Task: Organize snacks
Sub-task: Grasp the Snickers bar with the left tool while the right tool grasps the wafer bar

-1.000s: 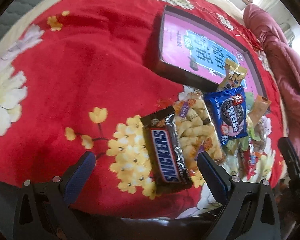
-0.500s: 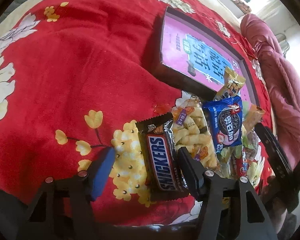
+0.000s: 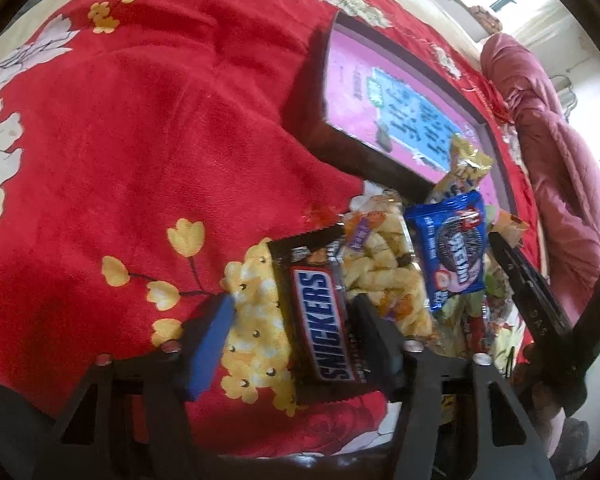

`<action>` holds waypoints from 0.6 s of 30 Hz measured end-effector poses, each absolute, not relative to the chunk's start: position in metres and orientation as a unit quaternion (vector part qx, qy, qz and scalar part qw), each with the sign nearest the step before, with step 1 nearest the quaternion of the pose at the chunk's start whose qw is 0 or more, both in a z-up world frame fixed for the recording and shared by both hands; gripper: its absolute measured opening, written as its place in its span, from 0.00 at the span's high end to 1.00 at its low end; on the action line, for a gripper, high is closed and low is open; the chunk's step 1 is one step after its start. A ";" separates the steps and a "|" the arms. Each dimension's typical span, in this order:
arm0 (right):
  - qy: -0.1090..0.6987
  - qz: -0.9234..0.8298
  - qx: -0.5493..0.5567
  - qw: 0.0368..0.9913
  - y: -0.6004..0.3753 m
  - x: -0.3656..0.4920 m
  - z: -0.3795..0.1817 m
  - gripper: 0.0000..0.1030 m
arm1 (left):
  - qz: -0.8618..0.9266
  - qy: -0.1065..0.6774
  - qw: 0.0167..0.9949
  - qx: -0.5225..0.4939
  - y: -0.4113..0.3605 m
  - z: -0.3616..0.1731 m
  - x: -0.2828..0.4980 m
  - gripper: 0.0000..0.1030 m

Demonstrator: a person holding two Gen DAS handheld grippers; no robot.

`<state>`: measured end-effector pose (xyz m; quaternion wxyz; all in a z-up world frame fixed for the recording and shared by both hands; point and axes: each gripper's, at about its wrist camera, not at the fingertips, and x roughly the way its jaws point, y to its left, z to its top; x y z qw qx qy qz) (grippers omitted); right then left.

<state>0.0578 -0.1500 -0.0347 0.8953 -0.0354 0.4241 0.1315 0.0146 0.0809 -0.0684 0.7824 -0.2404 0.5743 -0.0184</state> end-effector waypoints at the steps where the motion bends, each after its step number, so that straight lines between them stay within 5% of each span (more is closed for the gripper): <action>1: 0.421 0.134 -0.036 0.896 -0.150 0.057 -0.034 0.77 | -0.028 0.572 0.783 -0.245 0.081 -0.068 0.014 0.60; 2: 0.418 0.136 -0.037 0.898 -0.150 0.056 -0.033 0.77 | -0.039 0.569 0.784 -0.247 0.078 -0.067 0.015 0.68; 18: 0.365 0.154 0.005 0.918 -0.176 0.044 -0.007 0.78 | -0.038 0.547 0.799 -0.248 0.083 -0.047 0.007 0.69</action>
